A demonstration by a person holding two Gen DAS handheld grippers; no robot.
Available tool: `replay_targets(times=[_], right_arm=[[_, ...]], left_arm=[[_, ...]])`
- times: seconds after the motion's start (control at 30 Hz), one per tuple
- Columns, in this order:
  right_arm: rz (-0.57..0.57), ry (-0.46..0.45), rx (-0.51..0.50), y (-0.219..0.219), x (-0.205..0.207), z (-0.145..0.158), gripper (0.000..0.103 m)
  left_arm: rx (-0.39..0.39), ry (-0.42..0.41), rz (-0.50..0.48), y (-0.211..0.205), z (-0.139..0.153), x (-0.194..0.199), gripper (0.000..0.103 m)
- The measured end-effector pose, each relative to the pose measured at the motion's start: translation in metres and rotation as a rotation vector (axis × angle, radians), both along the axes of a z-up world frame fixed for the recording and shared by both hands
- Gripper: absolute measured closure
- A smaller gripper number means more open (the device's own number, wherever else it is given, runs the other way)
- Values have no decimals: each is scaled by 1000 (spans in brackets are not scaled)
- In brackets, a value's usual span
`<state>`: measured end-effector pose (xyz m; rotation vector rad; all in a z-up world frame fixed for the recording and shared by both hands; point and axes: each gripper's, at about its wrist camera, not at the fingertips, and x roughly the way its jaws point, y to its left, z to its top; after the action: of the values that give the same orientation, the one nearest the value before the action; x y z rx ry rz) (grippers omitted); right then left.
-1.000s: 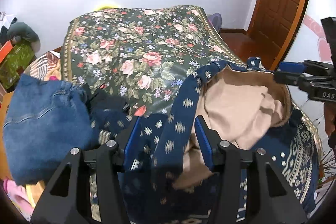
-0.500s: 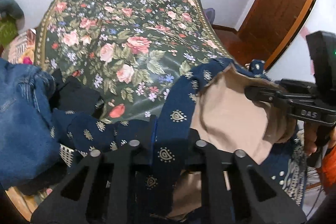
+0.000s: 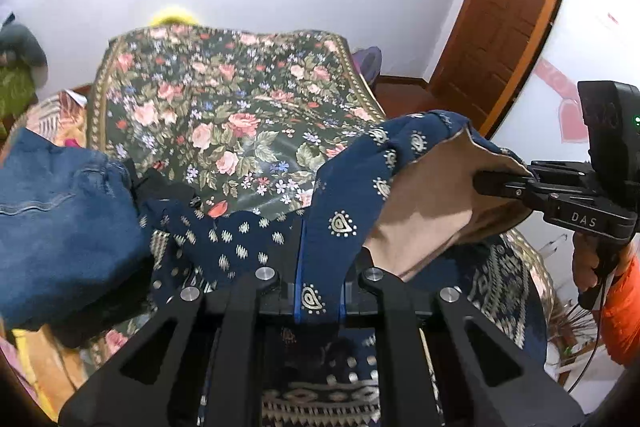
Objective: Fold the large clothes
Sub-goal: 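Lay the lifted hem over the hood with both tools and release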
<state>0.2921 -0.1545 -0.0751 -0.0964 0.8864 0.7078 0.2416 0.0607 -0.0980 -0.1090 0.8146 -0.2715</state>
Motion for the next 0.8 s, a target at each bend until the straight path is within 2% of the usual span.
replay_targets(times=[0.1, 0.23, 0.4, 0.43, 0.53, 0.57, 0.6, 0.67, 0.8], right_arm=[[-6, 11, 8, -7, -17, -3, 95], [-13, 34, -5, -14, -35, -14, 95], [-30, 88, -33, -22, -52, -35, 94], [-32, 98, -40, -23, -53, -38, 91], [-49, 120, -68, -25, -62, -49, 90], [-49, 135, -76, -25, -64, -53, 84], [-49, 148, -82, -26, -68, -56, 79], [-48, 164, -86, -28, -73, -59, 61], [-40, 143, -133, -28, -86, -59, 57]], left_arm=[[26, -12, -6, -8, 6, -22, 92], [78, 3, -1, -17, -1, -47, 92], [68, 77, 3, -18, -26, -69, 91], [63, 101, -1, -18, -32, -72, 90], [70, 163, -3, -21, -49, -81, 71], [82, 177, 4, -22, -55, -84, 59], [93, 179, 12, -23, -60, -88, 57], [113, 194, 21, -23, -69, -97, 51], [119, 250, 43, -18, -85, -105, 49]])
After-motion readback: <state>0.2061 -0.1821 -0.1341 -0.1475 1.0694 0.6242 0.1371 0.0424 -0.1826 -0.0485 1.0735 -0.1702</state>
